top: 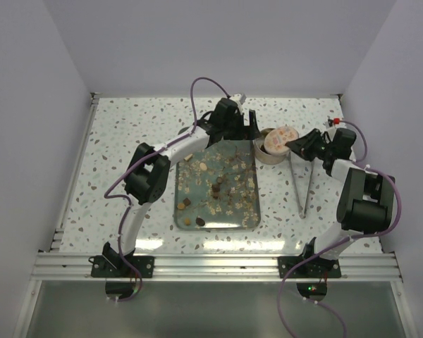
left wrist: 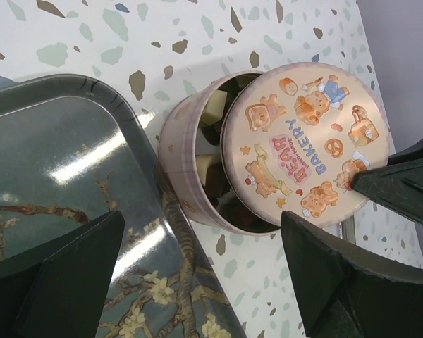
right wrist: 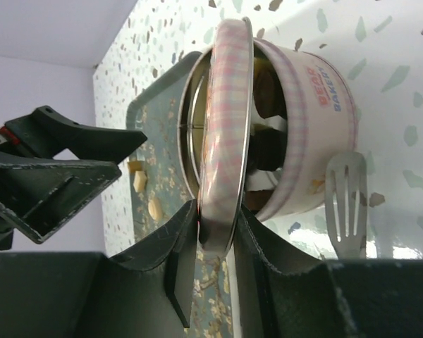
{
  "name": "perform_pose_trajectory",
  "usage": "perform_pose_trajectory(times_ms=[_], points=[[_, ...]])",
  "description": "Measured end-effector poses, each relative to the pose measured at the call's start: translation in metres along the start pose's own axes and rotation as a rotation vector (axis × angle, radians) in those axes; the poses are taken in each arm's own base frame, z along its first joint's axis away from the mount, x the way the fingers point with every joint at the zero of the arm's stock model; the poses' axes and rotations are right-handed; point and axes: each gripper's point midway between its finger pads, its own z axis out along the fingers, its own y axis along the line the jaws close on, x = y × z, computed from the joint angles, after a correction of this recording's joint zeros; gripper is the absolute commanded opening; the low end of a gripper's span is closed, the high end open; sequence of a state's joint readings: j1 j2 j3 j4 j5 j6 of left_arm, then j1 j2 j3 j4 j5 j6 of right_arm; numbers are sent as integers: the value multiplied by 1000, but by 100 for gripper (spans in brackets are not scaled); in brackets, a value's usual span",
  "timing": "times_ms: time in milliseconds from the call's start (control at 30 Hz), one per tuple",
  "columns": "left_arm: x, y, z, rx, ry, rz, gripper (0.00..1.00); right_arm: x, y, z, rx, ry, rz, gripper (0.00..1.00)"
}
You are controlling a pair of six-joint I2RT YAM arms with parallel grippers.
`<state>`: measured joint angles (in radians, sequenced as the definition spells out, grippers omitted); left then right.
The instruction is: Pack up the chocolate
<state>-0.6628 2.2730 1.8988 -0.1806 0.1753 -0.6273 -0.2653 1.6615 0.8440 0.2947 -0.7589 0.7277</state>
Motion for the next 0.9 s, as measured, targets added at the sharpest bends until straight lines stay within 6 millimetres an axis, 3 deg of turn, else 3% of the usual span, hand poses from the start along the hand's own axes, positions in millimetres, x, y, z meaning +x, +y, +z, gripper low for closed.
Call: perform_pose_trajectory(times_ms=[367,900], points=[[11,7,2,-12,21,-4,98,12,-18,-3,64,42,-31,38],[10,6,2,-8,20,-3,98,10,-29,3,95,63,-36,38]])
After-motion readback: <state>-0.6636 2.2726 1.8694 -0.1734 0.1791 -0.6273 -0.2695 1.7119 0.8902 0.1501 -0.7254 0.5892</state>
